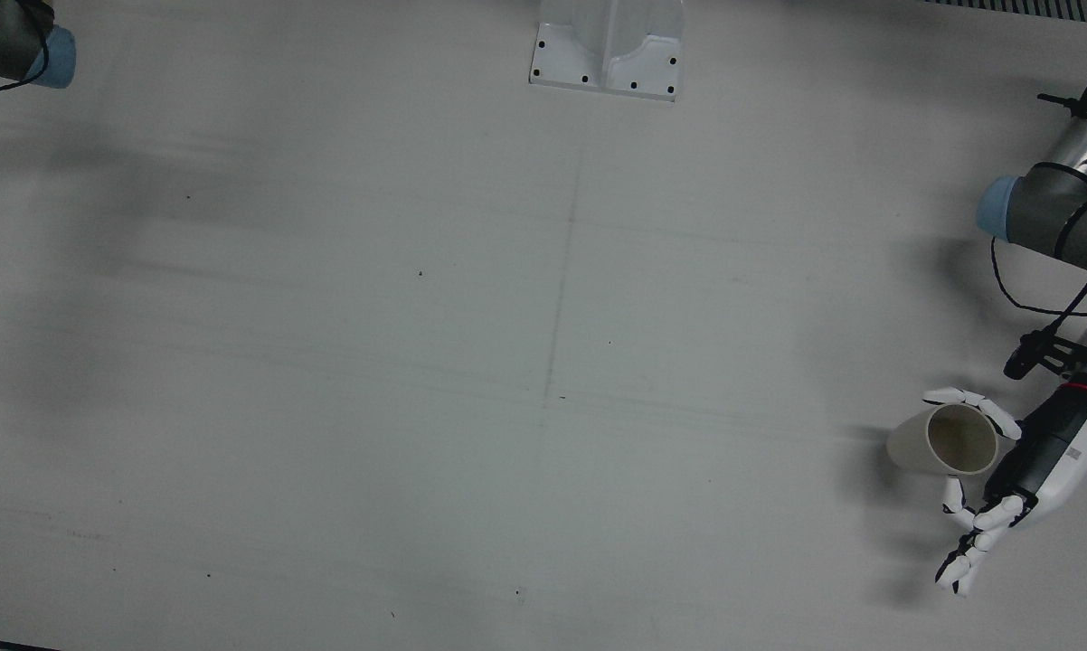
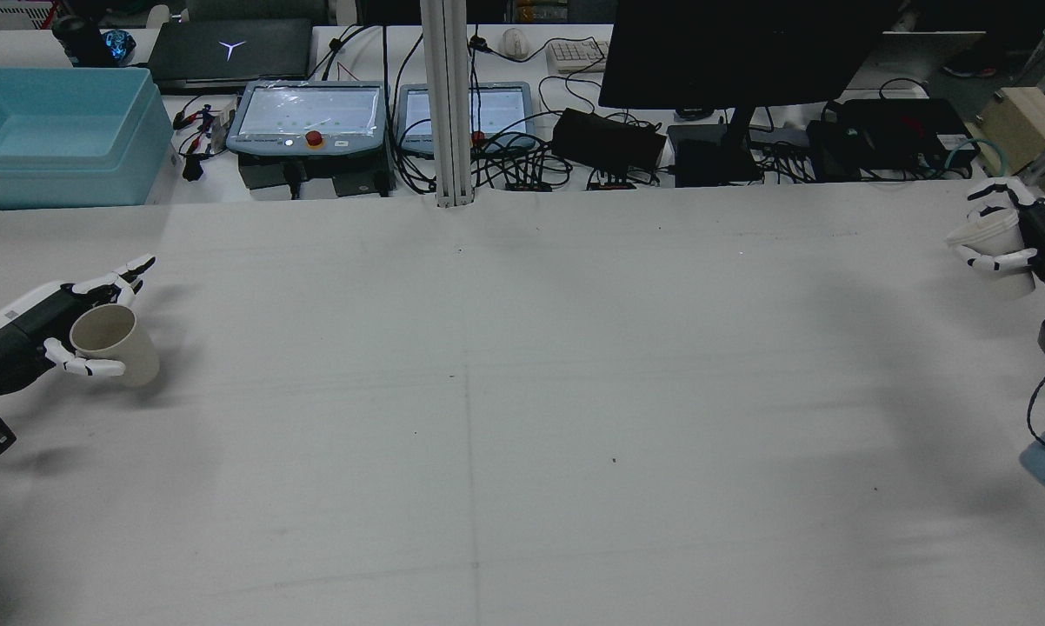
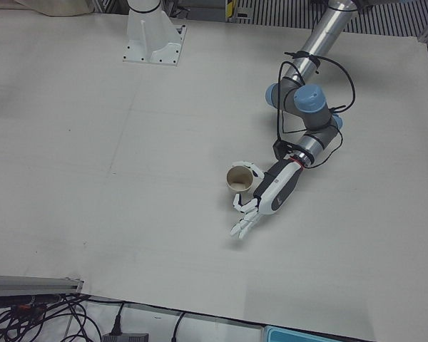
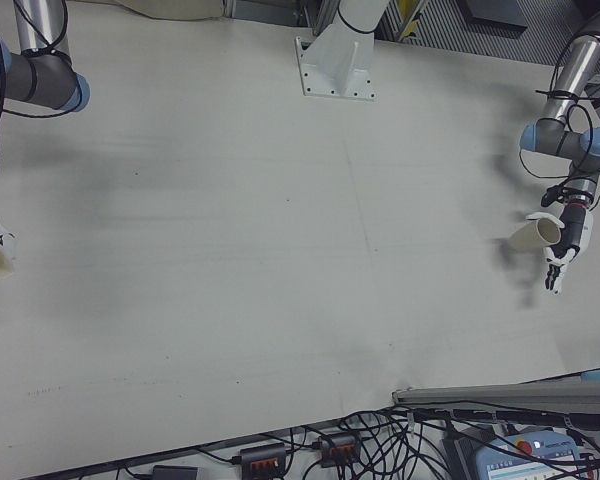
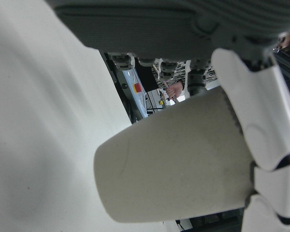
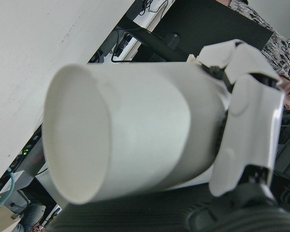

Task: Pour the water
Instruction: 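Lower the left-hand cup upright onto the table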

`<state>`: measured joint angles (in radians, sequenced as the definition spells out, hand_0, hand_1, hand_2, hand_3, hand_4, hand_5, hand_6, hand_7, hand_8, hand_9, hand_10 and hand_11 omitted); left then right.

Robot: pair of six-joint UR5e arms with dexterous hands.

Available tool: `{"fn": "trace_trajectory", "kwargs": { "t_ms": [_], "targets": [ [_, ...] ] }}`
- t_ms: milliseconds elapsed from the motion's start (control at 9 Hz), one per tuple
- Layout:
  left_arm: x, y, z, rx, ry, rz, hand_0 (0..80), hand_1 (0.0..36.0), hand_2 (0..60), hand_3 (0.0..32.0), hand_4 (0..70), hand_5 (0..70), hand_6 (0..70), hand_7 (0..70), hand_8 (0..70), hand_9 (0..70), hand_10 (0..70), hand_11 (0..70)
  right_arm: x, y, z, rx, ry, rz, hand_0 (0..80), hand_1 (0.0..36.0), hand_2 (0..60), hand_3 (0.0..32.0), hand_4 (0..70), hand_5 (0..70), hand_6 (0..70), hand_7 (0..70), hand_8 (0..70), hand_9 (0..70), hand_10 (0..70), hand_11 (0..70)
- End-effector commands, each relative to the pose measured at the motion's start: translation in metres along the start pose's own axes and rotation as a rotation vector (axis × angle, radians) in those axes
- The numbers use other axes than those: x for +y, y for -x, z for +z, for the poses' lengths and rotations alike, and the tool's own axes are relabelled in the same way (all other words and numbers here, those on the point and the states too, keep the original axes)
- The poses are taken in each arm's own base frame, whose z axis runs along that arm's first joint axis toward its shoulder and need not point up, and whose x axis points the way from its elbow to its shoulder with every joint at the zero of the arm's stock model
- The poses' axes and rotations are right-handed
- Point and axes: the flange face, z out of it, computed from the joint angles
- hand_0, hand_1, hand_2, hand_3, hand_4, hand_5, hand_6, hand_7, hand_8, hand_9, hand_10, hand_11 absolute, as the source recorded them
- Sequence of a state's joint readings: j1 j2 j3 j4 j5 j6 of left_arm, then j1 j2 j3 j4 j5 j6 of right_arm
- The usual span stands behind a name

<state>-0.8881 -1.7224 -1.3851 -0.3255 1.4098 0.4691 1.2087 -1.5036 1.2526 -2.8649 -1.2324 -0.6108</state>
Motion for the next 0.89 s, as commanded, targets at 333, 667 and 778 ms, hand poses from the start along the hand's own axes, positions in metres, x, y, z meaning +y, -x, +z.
{"fn": "trace_trajectory", "kwargs": {
  "t_ms": [333, 667, 778],
  "targets": [
    [-0.034, 0.015, -0.032, -0.009, -0.021, 0.050, 48.0, 23.6, 54.4, 0.0, 32.9, 70.0, 2.8, 7.4, 0.0, 0.0, 2.0, 4.0, 0.003, -0.027, 0.011, -0.022, -0.005, -0.032, 62.8, 31.4, 44.4, 0.0, 0.0, 49.3, 46.0, 47.8, 45.0, 58.3, 66.7, 70.0],
    [-0.047, 0.018, -0.047, -0.012, -0.026, 0.060, 47.9, 16.4, 25.2, 0.0, 26.8, 70.0, 2.4, 6.5, 0.0, 0.0, 0.6, 1.8, 0.005, -0.027, 0.012, -0.022, 0.000, -0.027, 62.6, 31.1, 43.0, 0.0, 0.0, 48.3, 45.3, 47.0, 44.6, 58.2, 67.1, 70.0],
    [-0.048, 0.019, -0.049, -0.013, -0.024, 0.060, 47.4, 14.9, 19.4, 0.0, 23.2, 70.0, 1.5, 5.2, 0.0, 0.0, 0.0, 0.6, 0.005, -0.027, 0.012, -0.022, 0.000, -0.027, 63.0, 31.1, 42.4, 0.0, 0.0, 48.4, 45.1, 47.1, 44.5, 57.8, 66.5, 70.0]
  ]
}}
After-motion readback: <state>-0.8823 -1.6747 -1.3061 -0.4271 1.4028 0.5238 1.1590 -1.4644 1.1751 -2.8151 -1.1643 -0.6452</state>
